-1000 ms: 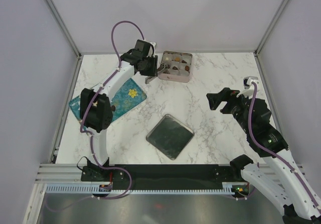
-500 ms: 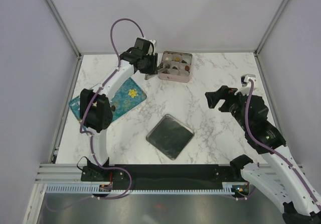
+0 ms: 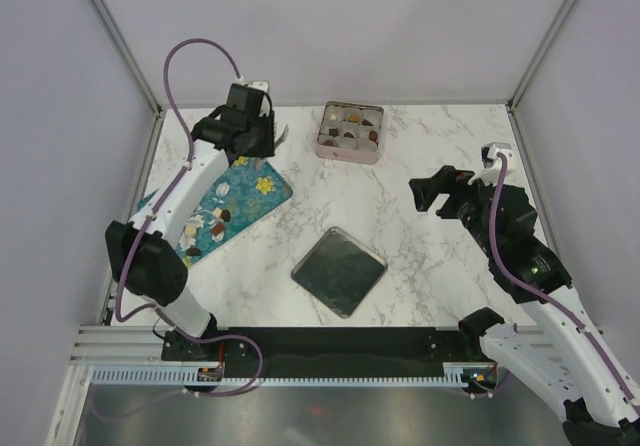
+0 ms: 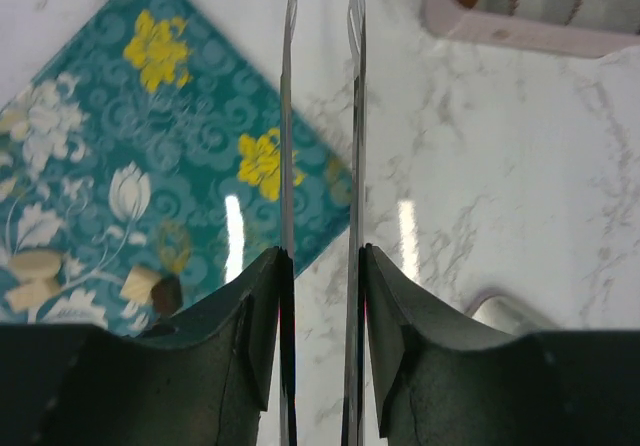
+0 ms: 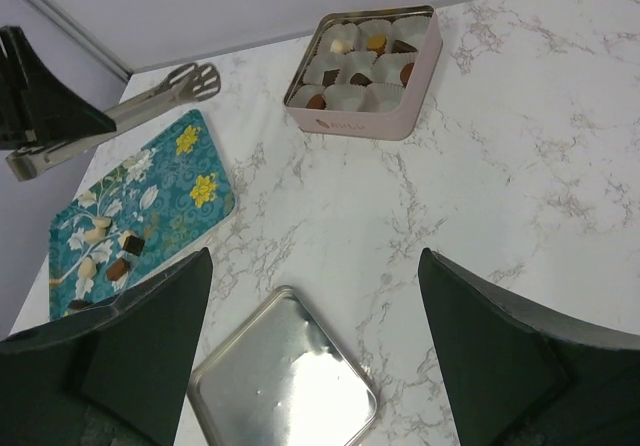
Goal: Pack the chocolate
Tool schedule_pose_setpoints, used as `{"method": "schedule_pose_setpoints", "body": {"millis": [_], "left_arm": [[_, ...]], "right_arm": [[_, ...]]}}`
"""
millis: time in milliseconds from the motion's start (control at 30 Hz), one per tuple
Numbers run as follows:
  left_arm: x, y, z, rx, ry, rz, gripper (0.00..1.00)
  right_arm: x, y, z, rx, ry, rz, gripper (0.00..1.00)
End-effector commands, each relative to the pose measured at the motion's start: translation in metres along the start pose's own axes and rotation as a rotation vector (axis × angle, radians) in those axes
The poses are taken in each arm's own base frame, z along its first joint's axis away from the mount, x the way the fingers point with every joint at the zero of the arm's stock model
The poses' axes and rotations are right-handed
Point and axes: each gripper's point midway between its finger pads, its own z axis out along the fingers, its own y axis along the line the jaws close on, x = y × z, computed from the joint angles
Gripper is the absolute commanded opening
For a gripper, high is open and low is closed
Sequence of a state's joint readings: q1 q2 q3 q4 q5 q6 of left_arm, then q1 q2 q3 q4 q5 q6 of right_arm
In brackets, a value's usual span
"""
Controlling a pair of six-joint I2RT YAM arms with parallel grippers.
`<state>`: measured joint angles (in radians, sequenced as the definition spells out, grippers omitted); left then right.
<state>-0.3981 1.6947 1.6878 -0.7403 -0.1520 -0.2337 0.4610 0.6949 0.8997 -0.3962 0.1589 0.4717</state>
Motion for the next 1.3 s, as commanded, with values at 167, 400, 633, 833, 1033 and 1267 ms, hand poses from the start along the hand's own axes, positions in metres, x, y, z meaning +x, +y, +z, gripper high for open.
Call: {"method": "schedule_pose_setpoints", "body": {"millis": [167,400,633,833,1033,1267], "left_arm": [[0.074,0.137,-0.045,-0.297,0.097,-0.251,0.46],[0.123,0.194,-0.07,-0.448,0.138,-0.37,0.49],[0.138,0.211,-0.087,-0.532,0.134,-0.389,0.5],[0.147,0.206,-0.073,-0.494,0.172,-0.398,0.5],[0.155,0.199,-0.051,-0.428,0.222,-0.407,0.49],[0.161,0.193,-0.04,-0.383,0.254,-0.404,0.43]], "right_arm": [[0.003,0.006,0.0,-0.049,-0.014,0.008,0.93],[0.01,0.011,0.0,-0.081,-0.001,0.01,0.93],[0.01,0.016,-0.004,-0.099,-0.006,0.008,0.93],[0.006,0.017,-0.007,-0.107,-0.019,0.009,0.93],[0.005,0.018,-0.008,-0.107,-0.024,0.014,0.93],[0.005,0.016,-0.006,-0.097,-0.024,0.007,0.92]]}}
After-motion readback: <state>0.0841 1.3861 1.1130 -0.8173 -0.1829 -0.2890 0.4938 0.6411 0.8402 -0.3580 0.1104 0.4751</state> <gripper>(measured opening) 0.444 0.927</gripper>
